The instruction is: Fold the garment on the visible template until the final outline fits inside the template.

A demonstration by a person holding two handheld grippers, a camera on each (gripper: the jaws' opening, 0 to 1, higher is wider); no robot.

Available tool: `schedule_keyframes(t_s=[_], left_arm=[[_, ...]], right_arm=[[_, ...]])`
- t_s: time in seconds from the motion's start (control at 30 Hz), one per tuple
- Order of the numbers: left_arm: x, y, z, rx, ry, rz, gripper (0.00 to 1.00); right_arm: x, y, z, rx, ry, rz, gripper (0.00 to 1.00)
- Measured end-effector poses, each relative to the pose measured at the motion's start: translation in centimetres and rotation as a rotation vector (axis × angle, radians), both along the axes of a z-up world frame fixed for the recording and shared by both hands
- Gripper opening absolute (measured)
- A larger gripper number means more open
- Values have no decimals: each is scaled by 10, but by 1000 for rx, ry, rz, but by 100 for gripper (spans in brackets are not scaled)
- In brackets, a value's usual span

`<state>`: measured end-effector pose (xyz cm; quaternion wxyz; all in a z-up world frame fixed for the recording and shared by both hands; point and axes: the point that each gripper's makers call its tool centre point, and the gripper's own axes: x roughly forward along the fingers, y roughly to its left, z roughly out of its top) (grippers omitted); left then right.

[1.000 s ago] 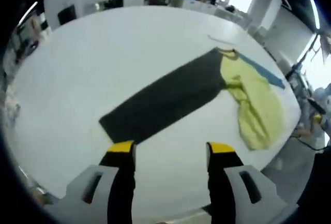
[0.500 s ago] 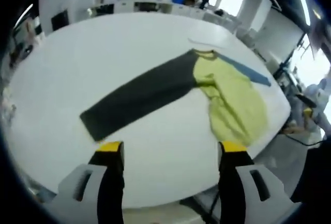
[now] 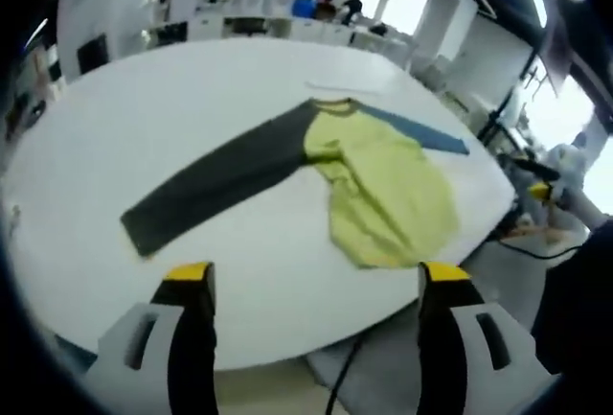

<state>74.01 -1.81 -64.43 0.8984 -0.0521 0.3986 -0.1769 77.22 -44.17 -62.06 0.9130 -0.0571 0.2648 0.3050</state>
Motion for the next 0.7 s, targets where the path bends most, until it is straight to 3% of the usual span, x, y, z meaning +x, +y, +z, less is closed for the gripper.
schedule_keyframes(t_s=[0.13,0.3,0.53,0.7], left_arm=[[-5,-20,12,-21,-57,-42,86],[-16,-38,15,-10,-87,-98,89],[-36,-54,7,-37,-55,-109,94],[-46,-61,3,-16,-44,-136,99]], right_arm=[[0,2,0,-5,-1,12,92],[-2,4,-2,-5,3,22,92],[-7,4,-5,-20,-2,37,93],[-11,1,-7,-24,-7,34,93]])
